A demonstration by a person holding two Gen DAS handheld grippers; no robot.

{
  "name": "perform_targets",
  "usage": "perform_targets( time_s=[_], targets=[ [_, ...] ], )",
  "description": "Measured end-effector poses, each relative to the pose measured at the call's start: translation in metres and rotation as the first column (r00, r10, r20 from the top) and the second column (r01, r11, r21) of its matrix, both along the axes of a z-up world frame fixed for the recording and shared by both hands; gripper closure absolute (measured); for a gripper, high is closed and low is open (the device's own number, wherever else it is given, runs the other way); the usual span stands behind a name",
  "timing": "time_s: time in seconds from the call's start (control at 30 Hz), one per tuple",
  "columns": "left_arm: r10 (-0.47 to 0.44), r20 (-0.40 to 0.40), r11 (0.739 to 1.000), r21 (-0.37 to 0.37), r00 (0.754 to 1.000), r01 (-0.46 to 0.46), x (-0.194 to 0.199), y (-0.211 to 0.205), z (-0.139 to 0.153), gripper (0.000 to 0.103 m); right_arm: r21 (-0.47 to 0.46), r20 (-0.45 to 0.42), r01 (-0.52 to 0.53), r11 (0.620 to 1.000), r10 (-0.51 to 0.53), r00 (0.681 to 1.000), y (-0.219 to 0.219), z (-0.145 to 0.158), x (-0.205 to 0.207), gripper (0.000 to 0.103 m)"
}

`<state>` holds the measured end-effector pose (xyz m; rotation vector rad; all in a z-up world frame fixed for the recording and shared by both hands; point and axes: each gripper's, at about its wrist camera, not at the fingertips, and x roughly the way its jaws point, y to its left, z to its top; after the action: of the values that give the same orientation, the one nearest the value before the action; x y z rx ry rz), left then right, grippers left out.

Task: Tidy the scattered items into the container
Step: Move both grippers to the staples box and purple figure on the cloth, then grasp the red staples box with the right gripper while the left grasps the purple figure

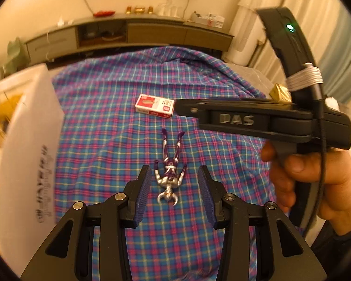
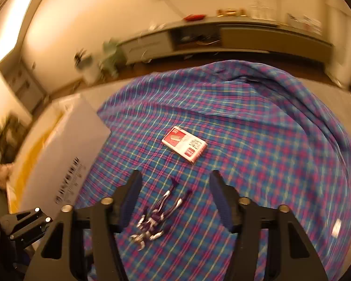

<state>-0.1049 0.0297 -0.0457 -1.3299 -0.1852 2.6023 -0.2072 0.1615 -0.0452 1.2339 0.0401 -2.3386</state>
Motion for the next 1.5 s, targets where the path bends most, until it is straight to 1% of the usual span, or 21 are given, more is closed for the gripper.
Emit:
perform_targets(
  time_s=[0.03,0.13,0.2,0.27,0.3,0.37,0.47,0.5,0.57,0.6,0.63,0.7,0.77,0.8,0.83,0.9,0.97,1.0,1.27,1.5],
  targets=[
    [0.010,0.008,1.000,0.008,1.000,-0.010,-0.004,0.001,-0.004,0.059,0.030,-0.003,-0.025,0.999,0.025,1.000,-0.006,-0.004,-0.006,0.038],
    [0.013,0.035,1.000,0.018,0.999,-0.013,-0.013,0.005,-0.016,0.059,0.111,0.001,-0.107,0.988,0.108,0.994,-0.021,-0.023,-0.026,0.038],
    [0.004,0.050,1.000,0.006,0.999,-0.004,-0.017,0.010,-0.024,0.059,0.160,-0.014,-0.153,0.975,0.157,0.988,-0.029,-0.034,-0.034,0.038],
    [-0.011,0.061,1.000,-0.007,0.998,0.011,-0.021,0.015,-0.034,0.059,0.209,-0.041,-0.174,0.962,0.186,0.982,-0.036,-0.042,-0.040,0.038],
    [-0.010,0.064,1.000,-0.022,0.998,0.011,-0.022,0.016,-0.038,0.059,0.226,-0.062,-0.176,0.958,0.194,0.979,-0.039,-0.046,-0.044,0.038],
    [-0.003,0.067,0.998,-0.058,0.998,0.007,-0.025,0.018,-0.047,0.059,0.227,-0.070,-0.190,0.955,0.210,0.975,-0.045,-0.054,-0.051,0.038],
    [-0.003,0.076,0.997,-0.074,0.997,0.009,-0.031,0.018,-0.055,0.059,0.243,-0.084,-0.208,0.947,0.234,0.969,-0.050,-0.069,-0.058,0.038],
    [-0.011,0.081,0.997,-0.073,0.997,0.017,-0.033,0.019,-0.058,0.059,0.241,-0.086,-0.213,0.947,0.239,0.967,-0.049,-0.072,-0.059,0.038],
    [-0.023,0.085,0.997,-0.074,0.996,0.029,-0.035,0.023,-0.063,0.058,0.205,-0.092,-0.220,0.954,0.242,0.966,-0.046,-0.073,-0.060,0.040],
    [-0.025,0.077,0.997,-0.073,0.997,0.031,-0.036,0.025,-0.064,0.056,0.204,-0.097,-0.215,0.955,0.238,0.966,-0.044,-0.073,-0.061,0.055],
    [-0.027,0.064,0.996,-0.086,0.998,0.032,-0.036,0.027,-0.064,0.056,0.202,-0.091,-0.208,0.957,0.230,0.969,-0.042,-0.072,-0.062,0.064],
    [-0.035,0.052,0.995,-0.097,0.998,0.039,-0.036,0.030,-0.064,0.055,0.177,-0.073,-0.190,0.966,0.205,0.976,-0.036,-0.069,-0.066,0.064],
    [-0.039,0.042,0.994,-0.104,0.998,0.043,-0.035,0.030,-0.063,0.057,0.154,-0.066,-0.176,0.972,0.187,0.980,-0.031,-0.067,-0.067,0.064],
    [-0.043,0.040,0.994,-0.104,0.998,0.047,-0.035,0.031,-0.063,0.063,0.142,-0.062,-0.169,0.975,0.179,0.982,-0.028,-0.066,-0.067,0.064],
    [-0.051,0.035,0.993,-0.107,0.998,0.054,-0.034,0.033,-0.062,0.074,0.129,-0.057,-0.163,0.978,0.171,0.984,-0.026,-0.066,-0.068,0.064],
    [-0.057,0.029,0.990,-0.125,0.998,0.060,-0.033,0.036,-0.060,0.078,0.100,-0.042,-0.150,0.984,0.155,0.987,-0.020,-0.064,-0.067,0.064],
    [-0.058,0.026,0.990,-0.126,0.998,0.061,-0.032,0.037,-0.059,0.080,0.080,-0.030,-0.135,0.988,0.138,0.990,-0.016,-0.062,-0.066,0.064],
    [-0.057,0.026,0.990,-0.125,0.998,0.060,-0.032,0.037,-0.059,0.083,0.074,-0.025,-0.130,0.989,0.132,0.991,-0.013,-0.061,-0.065,0.064],
    [-0.036,0.007,0.994,-0.101,0.999,0.037,-0.031,0.034,-0.046,0.084,0.009,0.006,-0.069,0.998,0.069,0.998,0.008,-0.047,-0.061,0.064],
    [-0.015,0.000,0.996,-0.085,1.000,0.015,-0.027,0.029,-0.034,0.084,0.025,0.007,-0.053,0.998,0.052,0.999,0.007,-0.037,-0.052,0.064]
  ],
)
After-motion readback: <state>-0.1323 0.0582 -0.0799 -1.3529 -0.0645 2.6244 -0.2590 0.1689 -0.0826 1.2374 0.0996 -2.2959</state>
